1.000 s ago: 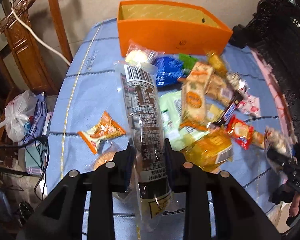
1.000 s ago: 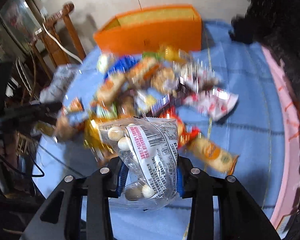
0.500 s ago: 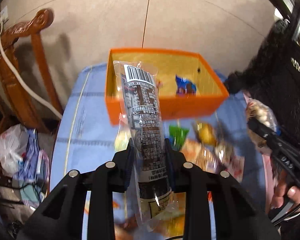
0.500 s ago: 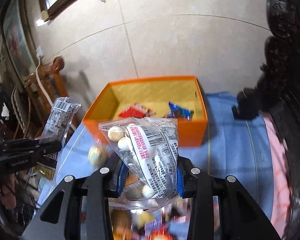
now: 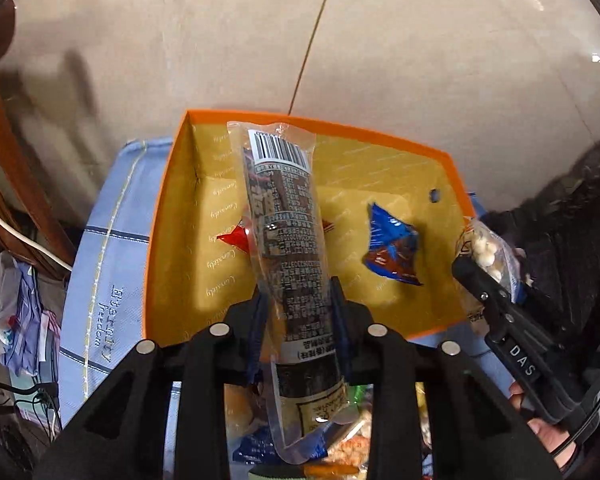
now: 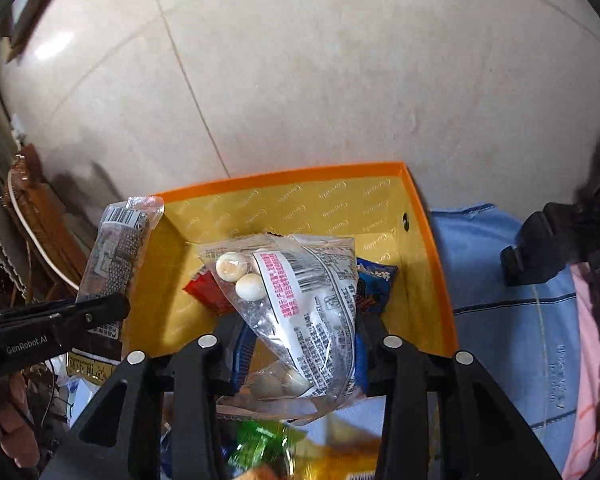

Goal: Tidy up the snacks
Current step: 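Carry the bottle and candy bag into the orange box and release both, then move both tools back over the snack pile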

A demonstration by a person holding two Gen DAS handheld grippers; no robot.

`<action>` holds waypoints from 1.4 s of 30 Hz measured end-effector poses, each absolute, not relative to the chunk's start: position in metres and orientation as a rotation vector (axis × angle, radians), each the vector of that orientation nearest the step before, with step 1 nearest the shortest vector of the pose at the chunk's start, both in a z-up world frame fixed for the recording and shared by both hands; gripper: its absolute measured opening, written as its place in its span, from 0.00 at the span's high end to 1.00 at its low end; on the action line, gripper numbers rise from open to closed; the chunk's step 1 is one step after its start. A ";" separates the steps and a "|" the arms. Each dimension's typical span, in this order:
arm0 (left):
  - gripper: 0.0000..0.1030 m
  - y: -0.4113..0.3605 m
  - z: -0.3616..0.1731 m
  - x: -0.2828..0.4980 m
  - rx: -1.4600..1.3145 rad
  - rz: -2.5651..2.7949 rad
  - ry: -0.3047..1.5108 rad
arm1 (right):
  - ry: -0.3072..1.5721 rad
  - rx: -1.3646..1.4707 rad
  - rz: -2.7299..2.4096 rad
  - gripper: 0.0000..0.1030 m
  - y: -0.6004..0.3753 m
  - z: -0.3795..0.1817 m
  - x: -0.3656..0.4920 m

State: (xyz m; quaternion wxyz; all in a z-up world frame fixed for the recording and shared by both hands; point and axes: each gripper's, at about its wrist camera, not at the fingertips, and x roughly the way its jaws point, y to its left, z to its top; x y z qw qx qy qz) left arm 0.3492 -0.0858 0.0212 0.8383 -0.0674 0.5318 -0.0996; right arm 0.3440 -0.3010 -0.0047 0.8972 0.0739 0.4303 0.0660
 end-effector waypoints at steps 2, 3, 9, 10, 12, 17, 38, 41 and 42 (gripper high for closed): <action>0.39 -0.086 0.016 0.354 -0.144 -0.185 1.141 | 0.877 0.108 0.093 0.37 -0.296 -0.006 0.346; 0.18 -0.086 0.016 0.353 -0.145 -0.169 1.131 | 0.866 0.092 0.072 0.33 -0.295 -0.005 0.345; 0.10 -0.075 0.038 0.329 -0.135 -0.183 1.054 | 0.802 0.086 0.091 0.30 -0.298 0.016 0.309; 0.10 -0.073 0.040 0.322 -0.125 -0.189 1.052 | 0.798 0.090 0.090 0.30 -0.301 0.019 0.299; 0.10 -0.067 0.048 0.302 -0.091 -0.193 1.045 | 0.794 0.126 0.100 0.30 -0.307 0.024 0.277; 0.09 -0.047 0.049 0.236 -0.008 -0.224 1.053 | 0.810 0.167 0.179 0.29 -0.314 0.025 0.200; 0.09 0.016 -0.041 0.062 -0.034 -0.120 1.330 | 0.964 0.134 0.356 0.23 -0.263 0.002 0.000; 0.09 0.019 -0.055 0.061 -0.081 -0.070 1.351 | 0.971 0.141 0.343 0.23 -0.265 -0.001 -0.004; 0.09 0.019 -0.060 0.062 -0.084 -0.056 1.357 | 0.975 0.145 0.337 0.23 -0.267 -0.001 -0.006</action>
